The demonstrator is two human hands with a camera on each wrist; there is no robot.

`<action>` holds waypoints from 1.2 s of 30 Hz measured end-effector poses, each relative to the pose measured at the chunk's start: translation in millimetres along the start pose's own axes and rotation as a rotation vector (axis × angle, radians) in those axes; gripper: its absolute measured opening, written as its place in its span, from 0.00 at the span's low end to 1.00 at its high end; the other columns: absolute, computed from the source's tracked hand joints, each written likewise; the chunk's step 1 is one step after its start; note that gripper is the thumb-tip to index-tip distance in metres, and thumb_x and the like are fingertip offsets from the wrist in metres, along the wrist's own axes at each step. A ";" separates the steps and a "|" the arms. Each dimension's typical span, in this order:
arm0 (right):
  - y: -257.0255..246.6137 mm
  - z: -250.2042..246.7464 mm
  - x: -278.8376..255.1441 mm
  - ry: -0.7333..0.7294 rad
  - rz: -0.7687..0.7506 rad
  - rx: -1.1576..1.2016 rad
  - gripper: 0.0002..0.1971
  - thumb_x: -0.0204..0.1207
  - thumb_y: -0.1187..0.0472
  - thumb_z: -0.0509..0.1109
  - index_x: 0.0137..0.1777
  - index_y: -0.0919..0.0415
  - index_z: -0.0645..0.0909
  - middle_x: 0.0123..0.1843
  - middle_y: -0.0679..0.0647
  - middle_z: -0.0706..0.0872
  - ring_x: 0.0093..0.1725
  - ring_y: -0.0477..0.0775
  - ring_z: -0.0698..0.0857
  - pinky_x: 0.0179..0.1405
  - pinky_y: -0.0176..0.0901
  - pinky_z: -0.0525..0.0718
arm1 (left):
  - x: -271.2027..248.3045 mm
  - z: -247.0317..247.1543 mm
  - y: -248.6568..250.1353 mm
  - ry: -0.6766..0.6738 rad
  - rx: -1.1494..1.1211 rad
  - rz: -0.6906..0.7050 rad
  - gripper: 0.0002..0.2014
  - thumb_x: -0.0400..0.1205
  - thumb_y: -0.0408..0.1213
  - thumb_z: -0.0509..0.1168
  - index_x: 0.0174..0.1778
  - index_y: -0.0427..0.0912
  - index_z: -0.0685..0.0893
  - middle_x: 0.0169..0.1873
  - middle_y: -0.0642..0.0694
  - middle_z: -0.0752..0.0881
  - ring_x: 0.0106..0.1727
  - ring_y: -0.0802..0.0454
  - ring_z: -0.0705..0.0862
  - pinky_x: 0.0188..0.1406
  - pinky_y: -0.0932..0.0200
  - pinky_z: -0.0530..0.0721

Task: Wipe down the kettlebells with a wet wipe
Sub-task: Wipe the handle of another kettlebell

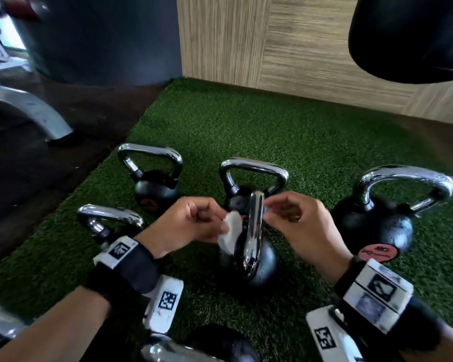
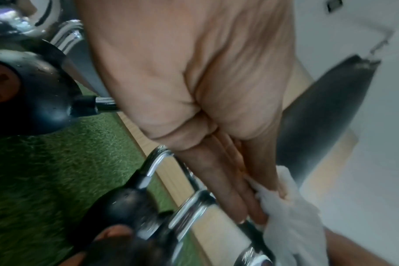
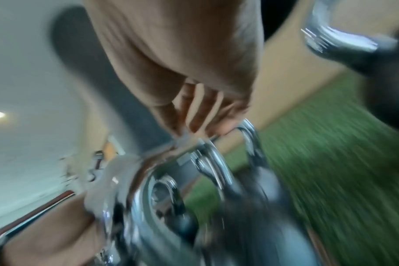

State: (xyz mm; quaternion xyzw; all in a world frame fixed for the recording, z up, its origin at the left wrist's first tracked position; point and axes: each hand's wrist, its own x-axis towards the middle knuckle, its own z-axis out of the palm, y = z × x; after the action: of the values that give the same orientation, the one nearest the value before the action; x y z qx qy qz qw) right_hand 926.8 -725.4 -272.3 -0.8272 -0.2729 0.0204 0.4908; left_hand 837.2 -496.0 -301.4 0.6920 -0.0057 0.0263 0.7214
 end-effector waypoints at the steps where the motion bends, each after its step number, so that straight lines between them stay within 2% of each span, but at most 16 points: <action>1: -13.2 -3.8 -1.9 -0.045 -0.101 -0.030 0.12 0.71 0.58 0.83 0.51 0.41 0.92 0.45 0.39 0.91 0.45 0.36 0.88 0.48 0.25 0.81 | 2.8 -2.2 9.6 0.021 -0.022 0.010 0.07 0.70 0.29 0.76 0.37 0.46 0.89 0.31 0.49 0.91 0.33 0.60 0.89 0.34 0.65 0.89; 4: -36.6 -6.3 -6.1 -0.099 -0.350 -0.120 0.21 0.67 0.53 0.85 0.62 0.44 0.90 0.51 0.38 0.90 0.49 0.33 0.87 0.51 0.21 0.79 | 10.1 -0.2 33.0 0.001 -0.084 0.003 0.07 0.70 0.29 0.74 0.34 0.47 0.89 0.29 0.49 0.89 0.32 0.60 0.89 0.33 0.63 0.90; 7: -41.3 -1.8 -3.7 -0.039 -0.387 -0.097 0.23 0.65 0.51 0.85 0.62 0.48 0.90 0.53 0.38 0.91 0.50 0.33 0.88 0.54 0.22 0.80 | 16.0 8.6 41.2 -0.035 -0.135 -0.026 0.11 0.71 0.28 0.73 0.29 0.49 0.89 0.28 0.50 0.89 0.32 0.59 0.90 0.32 0.61 0.90; 12: -34.3 3.7 -2.7 0.062 -0.402 -0.055 0.20 0.65 0.53 0.86 0.57 0.54 0.93 0.49 0.42 0.93 0.45 0.37 0.90 0.48 0.30 0.86 | 19.4 19.5 37.0 0.002 -0.128 -0.098 0.03 0.67 0.39 0.77 0.29 0.46 0.90 0.30 0.46 0.88 0.30 0.55 0.89 0.30 0.58 0.91; 14: -29.6 5.4 -3.0 0.081 -0.356 -0.019 0.16 0.65 0.55 0.87 0.54 0.52 0.94 0.46 0.41 0.93 0.42 0.38 0.91 0.44 0.32 0.88 | 19.0 18.9 30.3 -0.012 -0.111 -0.132 0.08 0.67 0.46 0.78 0.36 0.46 0.93 0.34 0.44 0.89 0.34 0.52 0.91 0.32 0.58 0.92; 17: -17.2 4.3 0.6 0.091 -0.244 0.009 0.13 0.64 0.55 0.88 0.49 0.45 0.94 0.43 0.36 0.93 0.41 0.32 0.90 0.42 0.24 0.85 | 20.3 12.2 15.6 -0.039 -0.109 -0.196 0.16 0.75 0.53 0.74 0.50 0.46 0.94 0.45 0.45 0.92 0.42 0.50 0.93 0.38 0.58 0.92; 18: -10.4 2.6 3.4 0.096 -0.186 -0.008 0.13 0.64 0.52 0.87 0.49 0.44 0.94 0.44 0.35 0.93 0.41 0.30 0.89 0.42 0.24 0.85 | 21.7 9.4 8.8 -0.031 -0.080 -0.203 0.16 0.77 0.51 0.73 0.54 0.46 0.94 0.49 0.45 0.93 0.44 0.50 0.92 0.42 0.58 0.91; 20: 4.8 -0.7 9.1 0.132 -0.025 -0.028 0.12 0.64 0.47 0.86 0.49 0.40 0.93 0.43 0.33 0.93 0.40 0.29 0.89 0.42 0.29 0.87 | 26.3 2.9 -9.2 -0.024 0.099 -0.206 0.17 0.78 0.40 0.78 0.63 0.47 0.90 0.56 0.46 0.91 0.51 0.46 0.88 0.50 0.54 0.88; 21: 13.6 -0.7 11.6 0.153 0.056 -0.014 0.11 0.64 0.46 0.85 0.47 0.38 0.93 0.41 0.34 0.93 0.38 0.32 0.89 0.40 0.33 0.87 | 27.9 -1.0 -19.7 -0.046 0.287 -0.225 0.26 0.75 0.34 0.80 0.69 0.49 0.85 0.62 0.47 0.89 0.60 0.46 0.85 0.59 0.50 0.85; 22: 22.4 1.6 13.9 0.167 0.126 0.008 0.08 0.65 0.45 0.85 0.44 0.36 0.92 0.38 0.36 0.93 0.36 0.35 0.89 0.39 0.36 0.87 | 28.8 -3.3 -30.1 -0.109 0.532 -0.253 0.37 0.73 0.33 0.82 0.78 0.53 0.76 0.71 0.50 0.83 0.71 0.48 0.80 0.72 0.49 0.79; 23: 31.3 6.1 15.7 0.176 0.185 0.025 0.06 0.65 0.45 0.84 0.41 0.35 0.92 0.35 0.40 0.93 0.34 0.39 0.89 0.37 0.39 0.87 | 28.3 -2.3 -38.8 -0.203 0.758 -0.262 0.49 0.70 0.39 0.84 0.85 0.55 0.65 0.79 0.54 0.75 0.80 0.54 0.71 0.81 0.52 0.69; 24: 39.8 12.6 17.6 0.180 0.240 0.030 0.05 0.66 0.47 0.84 0.40 0.37 0.92 0.33 0.43 0.92 0.35 0.42 0.89 0.37 0.40 0.87 | 27.2 2.8 -46.3 -0.298 0.889 -0.244 0.60 0.66 0.46 0.86 0.89 0.56 0.54 0.84 0.57 0.65 0.84 0.59 0.62 0.84 0.57 0.60; 26: 56.7 27.5 21.3 0.178 0.327 0.006 0.06 0.67 0.50 0.83 0.44 0.46 0.94 0.36 0.45 0.93 0.41 0.45 0.91 0.46 0.44 0.90 | 27.3 19.0 -62.8 -0.378 0.936 -0.128 0.72 0.57 0.57 0.87 0.89 0.54 0.45 0.87 0.59 0.52 0.88 0.59 0.53 0.86 0.57 0.56; 29: 71.2 45.7 27.5 0.139 0.369 -0.020 0.10 0.70 0.50 0.82 0.47 0.54 0.94 0.40 0.48 0.94 0.46 0.47 0.92 0.52 0.47 0.90 | 26.9 39.9 -83.7 -0.221 1.041 0.029 0.72 0.53 0.70 0.80 0.89 0.52 0.47 0.84 0.61 0.52 0.86 0.57 0.53 0.87 0.51 0.62; 33: 80.8 53.0 37.1 0.048 0.340 -0.028 0.11 0.73 0.50 0.79 0.43 0.59 0.93 0.36 0.52 0.93 0.43 0.53 0.92 0.48 0.51 0.90 | 27.5 34.7 -95.0 -0.154 1.006 0.053 0.70 0.55 0.72 0.79 0.88 0.54 0.48 0.84 0.59 0.57 0.87 0.60 0.54 0.85 0.52 0.67; 36: 87.3 54.5 40.2 0.043 0.362 -0.008 0.12 0.74 0.53 0.79 0.37 0.62 0.90 0.32 0.53 0.91 0.36 0.53 0.88 0.40 0.48 0.86 | 30.9 29.2 -99.5 -0.151 1.013 0.016 0.71 0.52 0.75 0.78 0.88 0.58 0.48 0.85 0.60 0.58 0.86 0.60 0.57 0.83 0.47 0.72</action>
State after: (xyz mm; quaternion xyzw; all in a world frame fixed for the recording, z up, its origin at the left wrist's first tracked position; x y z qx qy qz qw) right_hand 982.2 -695.0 -363.0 -0.8650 -0.1093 0.0894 0.4816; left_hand 873.4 -528.3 -398.2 0.9547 -0.0494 -0.0188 0.2928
